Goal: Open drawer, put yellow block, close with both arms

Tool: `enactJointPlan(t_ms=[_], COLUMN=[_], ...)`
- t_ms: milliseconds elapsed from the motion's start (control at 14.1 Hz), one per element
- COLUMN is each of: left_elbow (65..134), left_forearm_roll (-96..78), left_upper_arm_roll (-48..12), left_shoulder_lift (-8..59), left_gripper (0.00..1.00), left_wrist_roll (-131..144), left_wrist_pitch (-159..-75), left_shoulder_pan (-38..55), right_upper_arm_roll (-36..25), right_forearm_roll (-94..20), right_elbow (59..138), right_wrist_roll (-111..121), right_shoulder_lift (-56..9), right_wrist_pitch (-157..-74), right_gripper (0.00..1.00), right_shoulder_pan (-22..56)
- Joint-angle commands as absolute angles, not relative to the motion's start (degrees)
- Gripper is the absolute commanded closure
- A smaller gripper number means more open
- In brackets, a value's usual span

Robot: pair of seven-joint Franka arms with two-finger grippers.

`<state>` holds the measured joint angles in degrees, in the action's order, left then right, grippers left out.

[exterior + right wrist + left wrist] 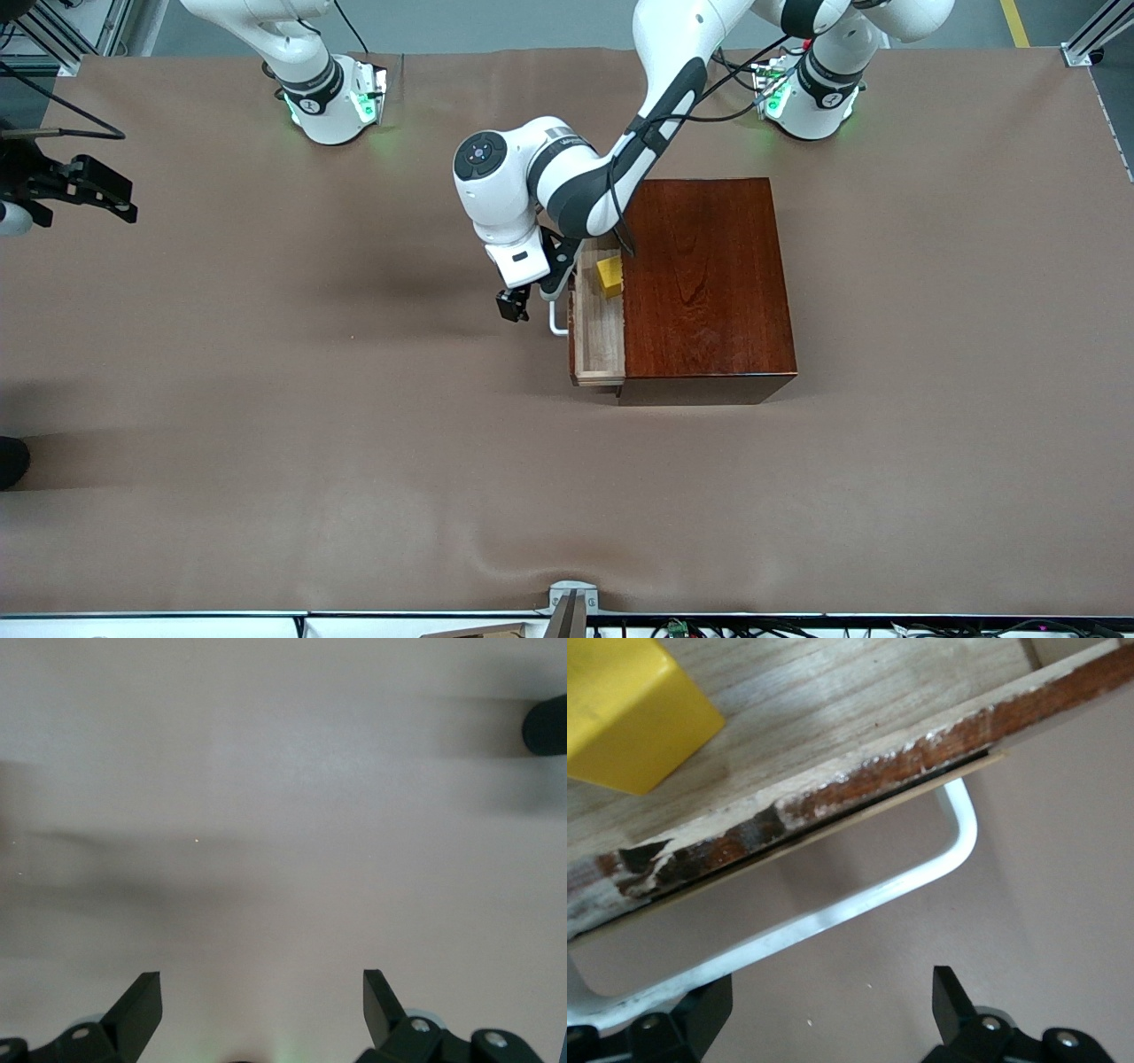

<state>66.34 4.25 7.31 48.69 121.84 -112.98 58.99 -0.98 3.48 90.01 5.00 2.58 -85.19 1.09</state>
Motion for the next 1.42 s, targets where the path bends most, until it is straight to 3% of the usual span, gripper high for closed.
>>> enactJointPlan(t_ms=[0,1346], left_elbow=[67.59,67.94], left_forearm_roll=[5.54,5.8], left_upper_arm_roll=[8.17,11.25], left_shoulder_lift=[47.46,47.11], left_gripper=[0.0,0.0], left_wrist_roll=[121.9,122.25], left_wrist_pitch=[-108.46,-100.73], left_shoulder_pan=[58.89,57.13], right_upper_arm_roll=[-0.97,-1.41], right_forearm_roll=[4.31,-0.44], right_elbow=[89.12,89.65], right_wrist_roll=[4.75,5.01], right_shoulder_lift=[2.9,2.81], right_wrist_pitch=[-85.34,-87.01], right_gripper=[0.0,0.0], right_shoulder_pan=[1.49,0.7])
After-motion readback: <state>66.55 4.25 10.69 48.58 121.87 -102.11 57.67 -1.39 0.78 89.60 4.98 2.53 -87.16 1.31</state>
